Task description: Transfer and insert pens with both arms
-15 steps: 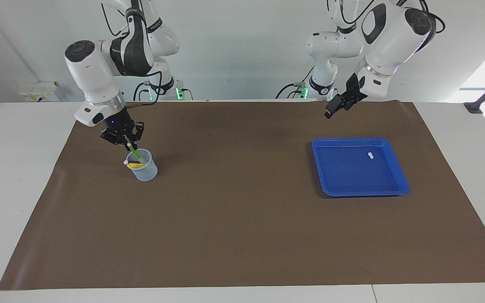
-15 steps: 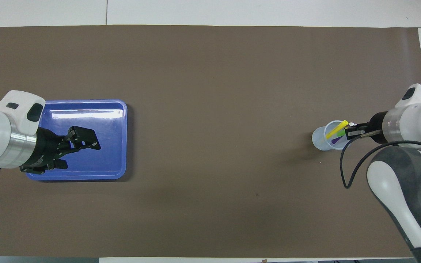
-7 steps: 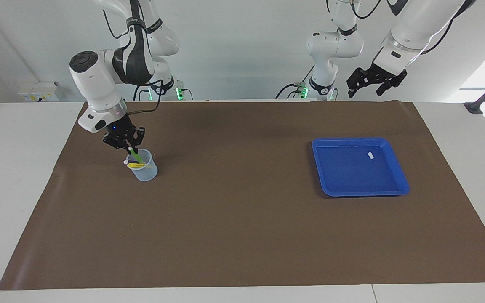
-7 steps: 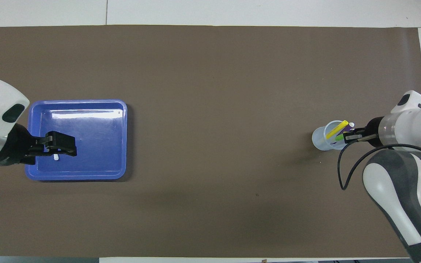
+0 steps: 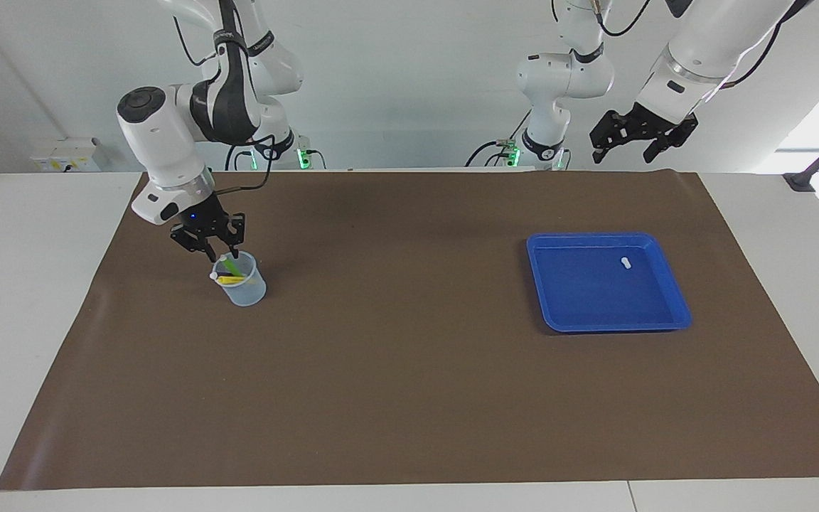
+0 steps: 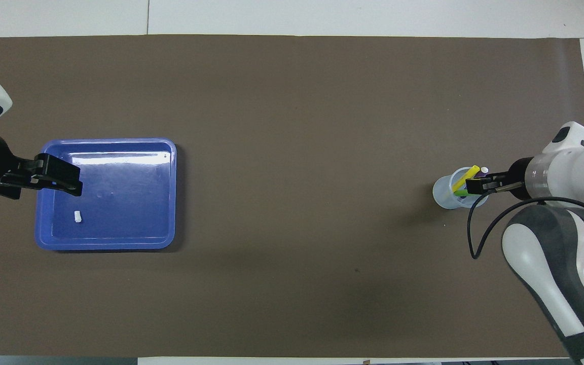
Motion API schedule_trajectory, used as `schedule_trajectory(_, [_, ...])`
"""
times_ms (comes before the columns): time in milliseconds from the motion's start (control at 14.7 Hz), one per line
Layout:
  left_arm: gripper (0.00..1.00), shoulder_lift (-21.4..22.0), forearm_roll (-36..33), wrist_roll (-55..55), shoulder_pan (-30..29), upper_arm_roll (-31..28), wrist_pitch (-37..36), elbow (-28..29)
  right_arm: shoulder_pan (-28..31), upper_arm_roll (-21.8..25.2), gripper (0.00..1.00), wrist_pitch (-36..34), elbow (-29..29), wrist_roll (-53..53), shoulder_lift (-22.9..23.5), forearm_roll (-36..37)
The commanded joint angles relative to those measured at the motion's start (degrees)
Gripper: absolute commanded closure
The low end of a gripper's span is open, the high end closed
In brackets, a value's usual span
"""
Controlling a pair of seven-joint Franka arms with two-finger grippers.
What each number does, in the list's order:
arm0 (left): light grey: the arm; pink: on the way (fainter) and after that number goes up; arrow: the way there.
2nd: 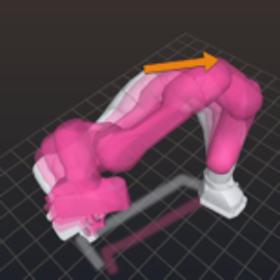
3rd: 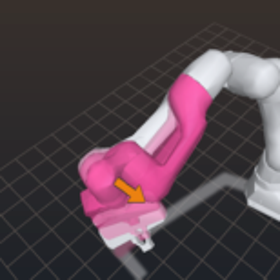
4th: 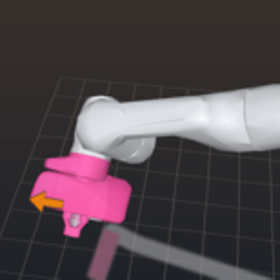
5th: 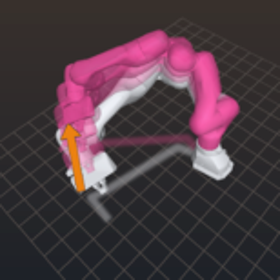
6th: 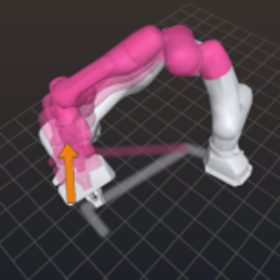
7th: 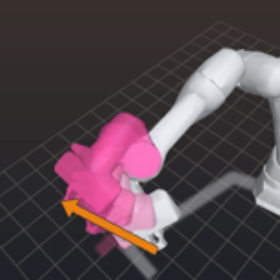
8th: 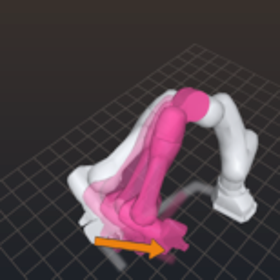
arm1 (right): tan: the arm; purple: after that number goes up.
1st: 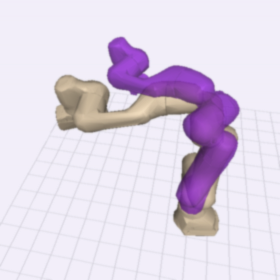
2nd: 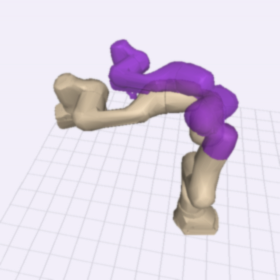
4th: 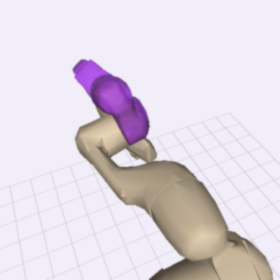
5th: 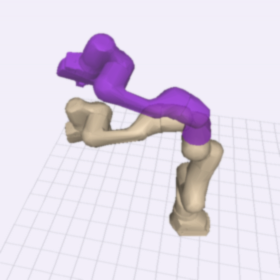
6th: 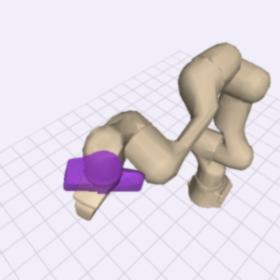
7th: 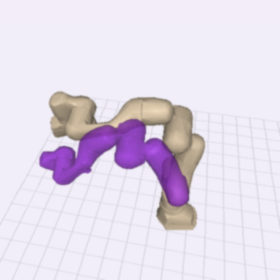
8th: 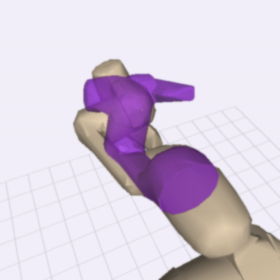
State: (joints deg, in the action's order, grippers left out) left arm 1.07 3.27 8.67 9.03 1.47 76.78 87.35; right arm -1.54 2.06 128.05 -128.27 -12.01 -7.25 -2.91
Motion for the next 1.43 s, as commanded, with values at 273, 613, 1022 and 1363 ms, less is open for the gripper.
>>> schedule_trajectory(273, [0.00,-0.01,-1.34,-2.59,1.69,-1.03,9.35,7.58,0.66,2.16,0.00,-8.85,8.89,1.02,-0.31,0.27])
schedule_trajectory(613, [0.00,-0.98,-1.34,-4.19,1.70,-1.03,6.72,3.45,0.66,3.30,0.00,-24.74,24.87,6.90,3.37,2.99])
schedule_trajectory(1022, [0.00,-0.89,-1.78,-5.41,1.08,-0.85,7.42,3.44,0.31,3.04,0.00,-35.23,34.31,12.27,6.46,5.46])
schedule_trajectory(1363, [0.00,-0.89,-3.80,-7.70,-0.24,-1.03,7.95,3.18,0.48,2.78,0.00,-37.53,32.48,12.98,5.23,5.29])
